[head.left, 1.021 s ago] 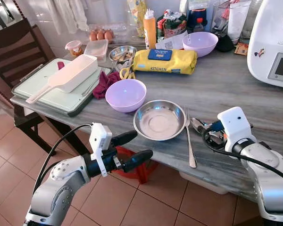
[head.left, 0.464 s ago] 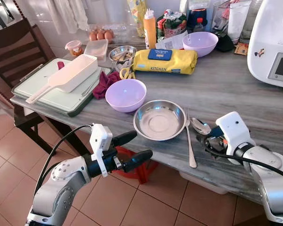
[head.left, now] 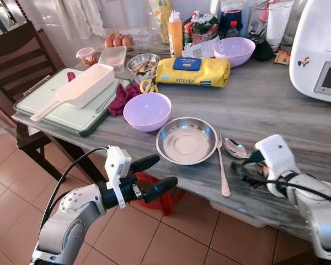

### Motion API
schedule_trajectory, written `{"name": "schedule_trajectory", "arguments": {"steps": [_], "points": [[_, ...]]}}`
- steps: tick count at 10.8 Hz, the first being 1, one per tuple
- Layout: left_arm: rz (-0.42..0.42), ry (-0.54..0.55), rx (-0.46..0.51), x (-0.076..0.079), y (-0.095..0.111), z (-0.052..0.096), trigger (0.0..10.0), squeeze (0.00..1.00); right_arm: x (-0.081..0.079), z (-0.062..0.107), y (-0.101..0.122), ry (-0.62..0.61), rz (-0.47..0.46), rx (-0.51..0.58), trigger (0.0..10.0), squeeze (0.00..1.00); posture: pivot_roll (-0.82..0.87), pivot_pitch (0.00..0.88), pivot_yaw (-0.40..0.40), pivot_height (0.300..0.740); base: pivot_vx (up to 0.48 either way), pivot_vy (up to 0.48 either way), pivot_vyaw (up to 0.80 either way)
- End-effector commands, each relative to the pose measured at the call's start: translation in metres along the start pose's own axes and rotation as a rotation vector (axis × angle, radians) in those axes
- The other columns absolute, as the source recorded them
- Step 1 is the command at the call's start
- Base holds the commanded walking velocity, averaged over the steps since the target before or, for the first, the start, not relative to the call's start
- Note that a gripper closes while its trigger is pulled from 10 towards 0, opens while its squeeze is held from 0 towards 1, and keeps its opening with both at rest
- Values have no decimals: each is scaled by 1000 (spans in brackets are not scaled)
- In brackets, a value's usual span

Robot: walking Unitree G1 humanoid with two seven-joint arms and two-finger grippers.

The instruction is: Setting the table

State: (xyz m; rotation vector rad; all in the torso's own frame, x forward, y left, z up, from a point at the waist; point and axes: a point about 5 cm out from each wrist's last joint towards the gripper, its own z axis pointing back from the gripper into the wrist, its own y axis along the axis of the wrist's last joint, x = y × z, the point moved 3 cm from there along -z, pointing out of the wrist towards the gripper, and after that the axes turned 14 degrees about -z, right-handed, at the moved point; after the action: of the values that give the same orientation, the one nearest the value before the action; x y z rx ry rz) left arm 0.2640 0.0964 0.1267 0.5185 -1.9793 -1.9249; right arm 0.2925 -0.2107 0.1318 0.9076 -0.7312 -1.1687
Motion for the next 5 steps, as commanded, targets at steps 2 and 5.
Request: {"name": "schedule_trajectory", "arguments": {"steps": [2, 5], "points": [[-14, -8, -8, 2, 2, 3, 10000, 0, 3, -2, -11, 10, -38, -29, 0, 0, -123, 96, 157, 740, 0, 0, 0], [-12, -47, 0, 6, 6, 2, 10000, 0, 4, -4, -21, 25, -106, -43, 0, 0, -120, 95, 156, 740, 0, 0, 0]]}}
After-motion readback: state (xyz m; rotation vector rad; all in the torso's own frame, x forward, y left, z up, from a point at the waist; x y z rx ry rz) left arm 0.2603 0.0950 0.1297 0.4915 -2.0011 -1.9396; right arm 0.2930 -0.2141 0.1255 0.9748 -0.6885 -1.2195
